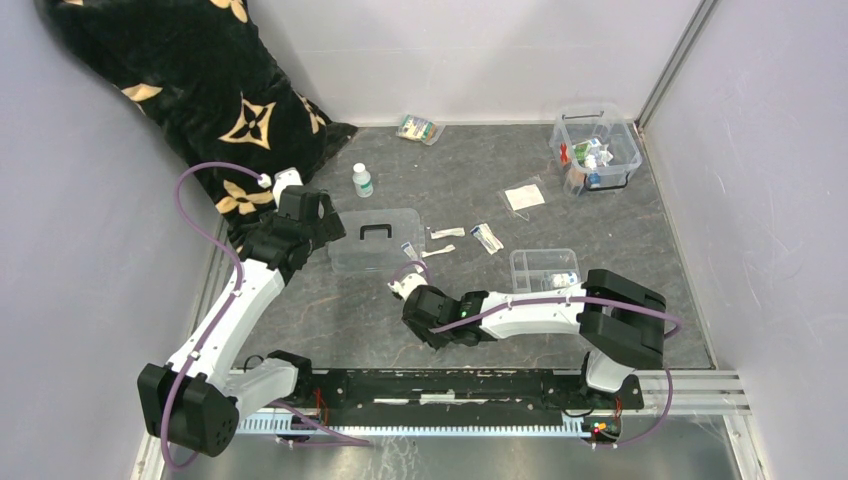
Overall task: Organize the medicine kit
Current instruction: Pick up the medical item at the center of the board.
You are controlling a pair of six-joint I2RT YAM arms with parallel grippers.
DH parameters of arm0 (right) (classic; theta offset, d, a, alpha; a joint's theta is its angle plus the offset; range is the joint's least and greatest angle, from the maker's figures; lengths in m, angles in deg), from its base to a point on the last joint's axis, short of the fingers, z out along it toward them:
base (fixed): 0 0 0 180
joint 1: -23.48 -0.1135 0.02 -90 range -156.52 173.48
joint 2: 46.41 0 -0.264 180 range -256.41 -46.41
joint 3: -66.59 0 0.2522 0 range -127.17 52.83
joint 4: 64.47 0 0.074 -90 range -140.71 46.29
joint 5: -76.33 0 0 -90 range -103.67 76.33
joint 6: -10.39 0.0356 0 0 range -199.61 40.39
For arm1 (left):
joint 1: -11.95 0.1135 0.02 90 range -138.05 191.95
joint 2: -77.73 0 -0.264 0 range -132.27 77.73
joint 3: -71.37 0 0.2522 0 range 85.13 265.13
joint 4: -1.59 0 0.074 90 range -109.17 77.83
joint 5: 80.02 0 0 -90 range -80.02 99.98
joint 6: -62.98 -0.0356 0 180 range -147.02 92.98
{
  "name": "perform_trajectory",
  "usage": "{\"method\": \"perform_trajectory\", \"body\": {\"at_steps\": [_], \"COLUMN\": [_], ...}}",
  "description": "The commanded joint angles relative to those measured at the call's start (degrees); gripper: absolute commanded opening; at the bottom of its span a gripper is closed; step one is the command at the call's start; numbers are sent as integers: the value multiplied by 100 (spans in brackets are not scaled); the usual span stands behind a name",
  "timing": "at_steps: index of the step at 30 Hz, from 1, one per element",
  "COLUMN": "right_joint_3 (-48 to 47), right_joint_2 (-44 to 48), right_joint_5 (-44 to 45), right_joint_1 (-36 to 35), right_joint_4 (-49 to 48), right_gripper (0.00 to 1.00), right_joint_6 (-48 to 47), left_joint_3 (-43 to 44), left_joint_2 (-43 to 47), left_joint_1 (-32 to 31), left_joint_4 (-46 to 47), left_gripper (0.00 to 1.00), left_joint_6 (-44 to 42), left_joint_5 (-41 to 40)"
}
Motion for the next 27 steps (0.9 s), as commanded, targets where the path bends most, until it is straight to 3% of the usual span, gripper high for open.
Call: {"method": "perform_trajectory", "body": {"at_steps": [1, 12, 19, 27], "right_joint_3": [-68, 213, 467, 979], "right_joint_2": [-98, 464, 1059, 2106], "right_joint_5": [195, 557, 883, 984], "right_joint_1": [18, 53, 201, 1217], "right_joint_4": [-45, -181, -223, 151], "right_gripper": [47, 35, 32, 33], "right_joint_6": [12, 218, 288, 129], "left_joint_3": [14, 14, 22, 22], "left_joint_2": [78, -7, -51, -108], "left_joint_1": [34, 34, 34, 34], "left_joint_4": [224, 232, 226, 242], "left_gripper": [99, 99, 98, 98], "left_joint_6": [-319, -328, -328, -328], "left_joint_5": [4, 96, 96, 162]}}
